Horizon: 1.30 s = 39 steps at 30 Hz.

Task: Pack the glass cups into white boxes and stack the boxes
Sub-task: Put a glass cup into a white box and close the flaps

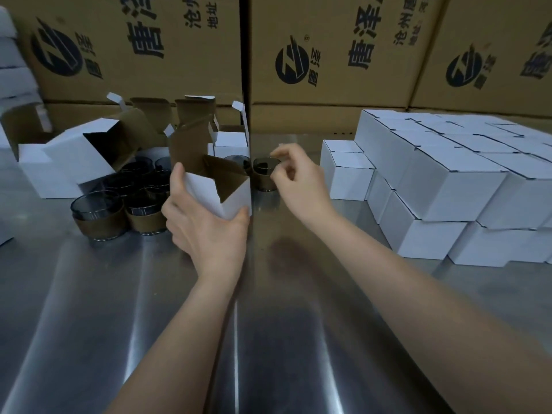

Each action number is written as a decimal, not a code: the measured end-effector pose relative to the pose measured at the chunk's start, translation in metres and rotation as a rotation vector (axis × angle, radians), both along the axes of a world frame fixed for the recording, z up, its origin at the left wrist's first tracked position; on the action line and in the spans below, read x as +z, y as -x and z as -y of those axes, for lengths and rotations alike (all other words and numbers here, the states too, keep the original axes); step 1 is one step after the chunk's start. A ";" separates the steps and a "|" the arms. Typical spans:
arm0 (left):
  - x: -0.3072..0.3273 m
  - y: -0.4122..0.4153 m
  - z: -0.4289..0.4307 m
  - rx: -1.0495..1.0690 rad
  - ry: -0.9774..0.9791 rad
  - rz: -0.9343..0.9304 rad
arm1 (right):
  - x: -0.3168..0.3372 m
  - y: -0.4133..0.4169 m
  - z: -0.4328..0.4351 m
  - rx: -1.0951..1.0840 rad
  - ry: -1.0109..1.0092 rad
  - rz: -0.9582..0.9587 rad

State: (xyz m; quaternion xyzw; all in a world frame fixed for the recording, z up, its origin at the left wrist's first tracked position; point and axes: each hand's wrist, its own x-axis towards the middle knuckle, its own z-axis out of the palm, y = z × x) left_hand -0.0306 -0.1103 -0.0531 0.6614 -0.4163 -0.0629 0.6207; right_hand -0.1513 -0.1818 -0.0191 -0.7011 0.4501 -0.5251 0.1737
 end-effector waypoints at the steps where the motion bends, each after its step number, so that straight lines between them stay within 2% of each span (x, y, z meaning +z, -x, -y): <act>1: 0.000 -0.001 0.001 0.022 0.003 -0.012 | -0.001 -0.004 0.005 -0.006 -0.066 -0.032; 4: 0.001 -0.003 0.002 0.074 -0.007 -0.029 | -0.005 -0.021 0.019 0.072 -0.276 -0.103; 7: 0.001 -0.004 0.002 0.139 -0.048 -0.016 | -0.006 -0.039 0.027 0.101 -0.371 -0.194; 16: -0.001 -0.002 0.003 0.161 -0.073 0.009 | -0.014 -0.070 0.040 -0.027 -0.374 -0.200; 21: -0.003 -0.003 0.004 0.140 -0.076 0.022 | -0.020 -0.068 0.044 -0.021 -0.356 -0.128; 28: -0.005 -0.003 0.004 0.080 -0.041 -0.005 | -0.021 -0.036 0.033 0.045 -0.331 0.212; 35: -0.007 -0.002 0.003 -0.089 0.026 -0.047 | 0.010 0.011 0.005 0.296 -0.556 0.764; 39: -0.008 0.002 0.003 -0.181 0.011 -0.041 | 0.024 0.032 -0.013 0.475 -0.669 0.867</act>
